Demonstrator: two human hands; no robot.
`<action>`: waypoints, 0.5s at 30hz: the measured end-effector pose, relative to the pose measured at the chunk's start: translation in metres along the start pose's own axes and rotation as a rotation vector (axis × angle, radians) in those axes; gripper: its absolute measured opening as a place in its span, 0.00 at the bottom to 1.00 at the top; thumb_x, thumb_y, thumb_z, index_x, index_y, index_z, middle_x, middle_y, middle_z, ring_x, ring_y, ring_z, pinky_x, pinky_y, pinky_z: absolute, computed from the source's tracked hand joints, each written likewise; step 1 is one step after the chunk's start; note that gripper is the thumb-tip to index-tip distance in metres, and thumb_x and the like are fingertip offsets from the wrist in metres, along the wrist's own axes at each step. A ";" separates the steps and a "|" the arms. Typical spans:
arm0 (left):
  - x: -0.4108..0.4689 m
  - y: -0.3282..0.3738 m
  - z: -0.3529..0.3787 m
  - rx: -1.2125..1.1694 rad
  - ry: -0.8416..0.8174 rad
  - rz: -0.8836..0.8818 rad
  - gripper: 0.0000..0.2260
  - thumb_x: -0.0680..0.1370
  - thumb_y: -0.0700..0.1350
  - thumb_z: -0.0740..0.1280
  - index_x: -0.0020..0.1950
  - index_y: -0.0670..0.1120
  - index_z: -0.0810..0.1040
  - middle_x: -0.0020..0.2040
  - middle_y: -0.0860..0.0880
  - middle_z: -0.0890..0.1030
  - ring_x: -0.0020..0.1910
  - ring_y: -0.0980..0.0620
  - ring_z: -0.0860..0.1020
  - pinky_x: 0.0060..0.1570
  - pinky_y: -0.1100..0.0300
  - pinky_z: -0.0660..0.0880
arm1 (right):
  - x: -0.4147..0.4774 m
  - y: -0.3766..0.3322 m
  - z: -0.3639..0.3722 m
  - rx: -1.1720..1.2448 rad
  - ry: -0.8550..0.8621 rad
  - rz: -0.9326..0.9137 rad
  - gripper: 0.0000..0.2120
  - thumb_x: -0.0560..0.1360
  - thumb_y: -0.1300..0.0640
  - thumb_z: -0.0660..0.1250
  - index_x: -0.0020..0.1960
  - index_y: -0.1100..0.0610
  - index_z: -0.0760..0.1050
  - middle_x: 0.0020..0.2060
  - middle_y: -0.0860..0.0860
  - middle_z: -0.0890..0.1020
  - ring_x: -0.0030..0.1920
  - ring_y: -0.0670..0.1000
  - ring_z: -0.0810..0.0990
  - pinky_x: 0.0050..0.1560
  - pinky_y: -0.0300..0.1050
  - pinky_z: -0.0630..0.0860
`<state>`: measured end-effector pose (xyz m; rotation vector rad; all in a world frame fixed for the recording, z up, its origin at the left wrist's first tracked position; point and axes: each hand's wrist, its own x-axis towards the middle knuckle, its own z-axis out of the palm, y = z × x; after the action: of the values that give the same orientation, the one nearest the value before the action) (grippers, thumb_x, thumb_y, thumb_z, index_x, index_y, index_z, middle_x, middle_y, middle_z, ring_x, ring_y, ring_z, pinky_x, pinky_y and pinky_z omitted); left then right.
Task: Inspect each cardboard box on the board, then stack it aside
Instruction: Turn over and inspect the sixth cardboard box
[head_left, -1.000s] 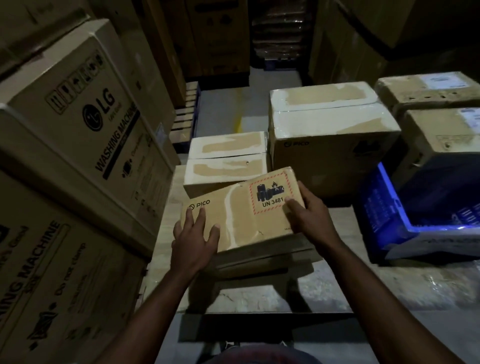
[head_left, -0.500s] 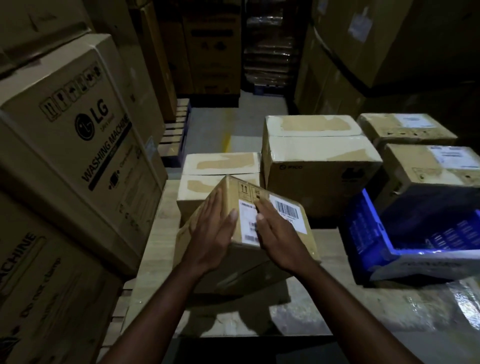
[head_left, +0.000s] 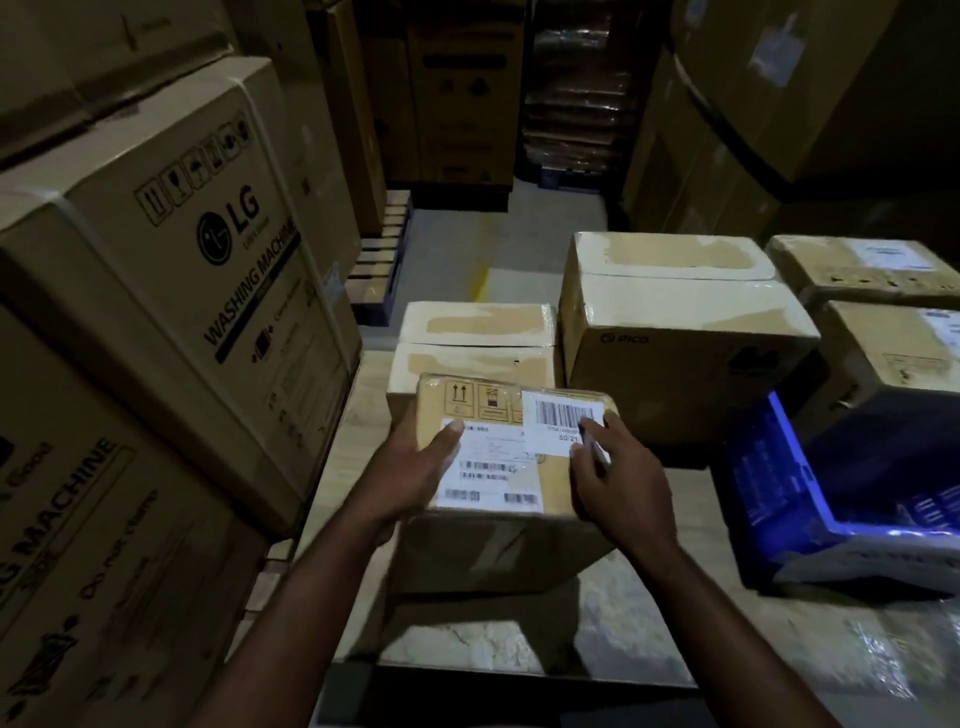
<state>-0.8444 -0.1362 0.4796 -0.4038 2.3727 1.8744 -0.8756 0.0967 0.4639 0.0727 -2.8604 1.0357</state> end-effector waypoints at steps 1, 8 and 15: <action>-0.001 -0.006 -0.001 0.080 0.040 0.014 0.20 0.81 0.54 0.65 0.73 0.58 0.68 0.59 0.60 0.80 0.57 0.61 0.79 0.56 0.60 0.76 | 0.000 -0.003 0.003 -0.047 -0.015 -0.017 0.20 0.79 0.51 0.65 0.71 0.52 0.75 0.74 0.51 0.72 0.66 0.59 0.76 0.58 0.53 0.77; -0.001 -0.045 -0.022 0.287 0.217 -0.005 0.28 0.75 0.66 0.62 0.72 0.55 0.67 0.61 0.55 0.80 0.58 0.53 0.80 0.58 0.48 0.78 | -0.010 -0.022 0.031 -0.331 -0.087 -0.111 0.27 0.78 0.45 0.54 0.73 0.53 0.72 0.75 0.56 0.69 0.63 0.65 0.74 0.55 0.55 0.76; -0.013 -0.045 -0.017 0.643 0.249 0.116 0.34 0.83 0.56 0.58 0.82 0.47 0.46 0.82 0.46 0.48 0.80 0.48 0.50 0.77 0.48 0.56 | -0.014 -0.031 0.037 -0.445 -0.019 -0.249 0.24 0.75 0.51 0.58 0.68 0.59 0.74 0.74 0.63 0.68 0.75 0.69 0.61 0.69 0.64 0.63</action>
<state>-0.8187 -0.1607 0.4441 -0.4550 3.0299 1.0305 -0.8617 0.0488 0.4538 0.3907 -2.9237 0.3461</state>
